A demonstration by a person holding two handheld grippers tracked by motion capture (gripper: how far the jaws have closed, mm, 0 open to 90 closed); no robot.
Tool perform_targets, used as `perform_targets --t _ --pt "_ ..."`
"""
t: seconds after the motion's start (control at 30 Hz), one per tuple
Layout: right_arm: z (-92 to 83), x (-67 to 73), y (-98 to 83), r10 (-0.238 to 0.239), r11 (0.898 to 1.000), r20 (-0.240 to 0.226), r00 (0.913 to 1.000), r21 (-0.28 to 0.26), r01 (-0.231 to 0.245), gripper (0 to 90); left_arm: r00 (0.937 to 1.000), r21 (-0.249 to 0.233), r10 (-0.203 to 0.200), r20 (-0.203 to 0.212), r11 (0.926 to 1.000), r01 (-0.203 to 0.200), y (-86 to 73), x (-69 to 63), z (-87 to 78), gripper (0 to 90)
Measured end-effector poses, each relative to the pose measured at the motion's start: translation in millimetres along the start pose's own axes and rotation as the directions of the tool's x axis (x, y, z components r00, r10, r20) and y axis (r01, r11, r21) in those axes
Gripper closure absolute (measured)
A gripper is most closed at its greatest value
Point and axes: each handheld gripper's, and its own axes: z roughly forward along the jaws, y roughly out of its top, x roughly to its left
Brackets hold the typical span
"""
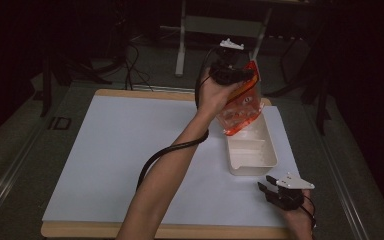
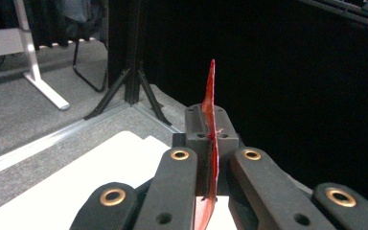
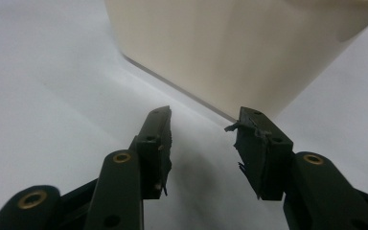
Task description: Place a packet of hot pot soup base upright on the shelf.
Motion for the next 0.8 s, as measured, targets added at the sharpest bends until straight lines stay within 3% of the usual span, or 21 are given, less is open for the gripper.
perform_targets --t 0.43,0.67,0.8 --pt "-2.0 0.3 -0.9 0.003 1.0 0.002 1.0 -0.001 -0.003 55.8 0.9999 -0.021 -0.005 0.014 0.9998 0.005 3.7 -6.2 6.8 90.0" --pt "-3.0 0.6 -1.7 0.003 1.0 0.006 1.0 -0.004 -0.003 55.8 0.9998 0.028 0.017 0.003 0.9995 -0.017 -8.1 -11.5 27.6 90.0" --pt "-3.7 0.0 -2.7 0.009 1.0 0.007 0.9999 -0.005 -0.009 55.8 1.0 0.035 -0.002 0.007 0.9994 0.001 -11.3 -10.5 34.1 90.0"
